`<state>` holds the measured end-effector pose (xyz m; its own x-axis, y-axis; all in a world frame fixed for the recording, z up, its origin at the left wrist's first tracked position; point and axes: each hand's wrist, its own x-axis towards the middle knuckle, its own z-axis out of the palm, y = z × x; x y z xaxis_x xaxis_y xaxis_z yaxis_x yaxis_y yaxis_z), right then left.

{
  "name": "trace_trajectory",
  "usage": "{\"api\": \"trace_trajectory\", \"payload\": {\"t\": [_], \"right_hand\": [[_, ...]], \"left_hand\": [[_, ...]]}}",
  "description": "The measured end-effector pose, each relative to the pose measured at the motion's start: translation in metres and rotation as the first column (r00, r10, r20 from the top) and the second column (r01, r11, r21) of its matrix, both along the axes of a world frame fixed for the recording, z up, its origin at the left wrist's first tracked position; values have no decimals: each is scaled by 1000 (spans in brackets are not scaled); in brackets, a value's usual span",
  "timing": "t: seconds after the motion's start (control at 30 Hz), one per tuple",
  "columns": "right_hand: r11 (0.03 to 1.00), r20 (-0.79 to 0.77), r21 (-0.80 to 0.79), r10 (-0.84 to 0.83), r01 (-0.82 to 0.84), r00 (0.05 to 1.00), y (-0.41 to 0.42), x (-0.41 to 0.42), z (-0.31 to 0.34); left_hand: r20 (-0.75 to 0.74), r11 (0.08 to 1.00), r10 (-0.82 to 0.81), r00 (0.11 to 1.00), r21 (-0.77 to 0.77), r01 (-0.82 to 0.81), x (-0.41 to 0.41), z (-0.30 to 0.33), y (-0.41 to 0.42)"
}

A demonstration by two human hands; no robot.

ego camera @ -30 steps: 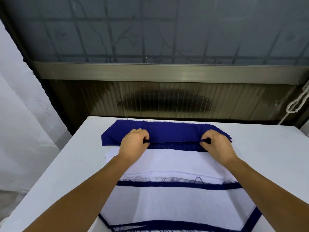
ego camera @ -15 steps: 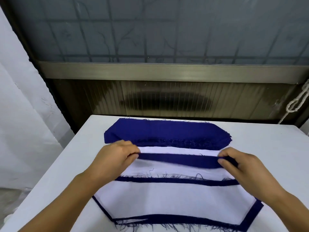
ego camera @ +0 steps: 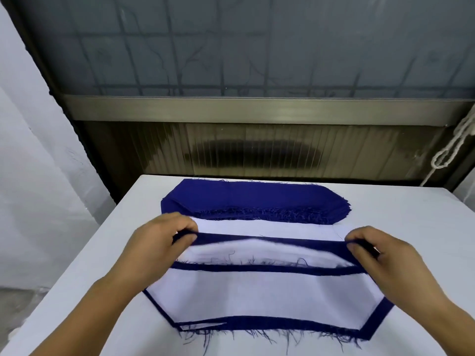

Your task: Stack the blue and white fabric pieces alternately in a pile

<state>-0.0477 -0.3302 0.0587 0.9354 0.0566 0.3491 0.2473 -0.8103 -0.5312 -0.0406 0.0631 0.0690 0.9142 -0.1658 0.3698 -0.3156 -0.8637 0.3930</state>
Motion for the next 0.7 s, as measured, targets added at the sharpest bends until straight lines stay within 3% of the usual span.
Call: {"api": "trace_trajectory", "payload": {"t": [0.07,0.17,0.27,0.4,0.57,0.7], "right_hand": [[994,205,-95,72,-53,976,0,-10,-14],[958,350,-256,212,-125,913,-6,-22,-50],[940,329,-290,276,-182,903,-7,-32,-82],[941,298,-271,281,-202,912,-6,-37,-96],[956,319,-246,233,-157,919,-6,-34,-93],[970,214,-230,131,-80,968,-11,-27,-89]], "left_hand": [[146,999,-29,989,-15,32,-12,-10,3],[176,986,-165,971,61,156,-30,-47,6],[161,966,-239,958,139,218,-44,-91,4],[195,974,-224,955,81,212,-51,-110,2],[214,972,-231,949,83,218,-49,-115,3],[184,974,-226,957,66,217,-49,-120,5]]}}
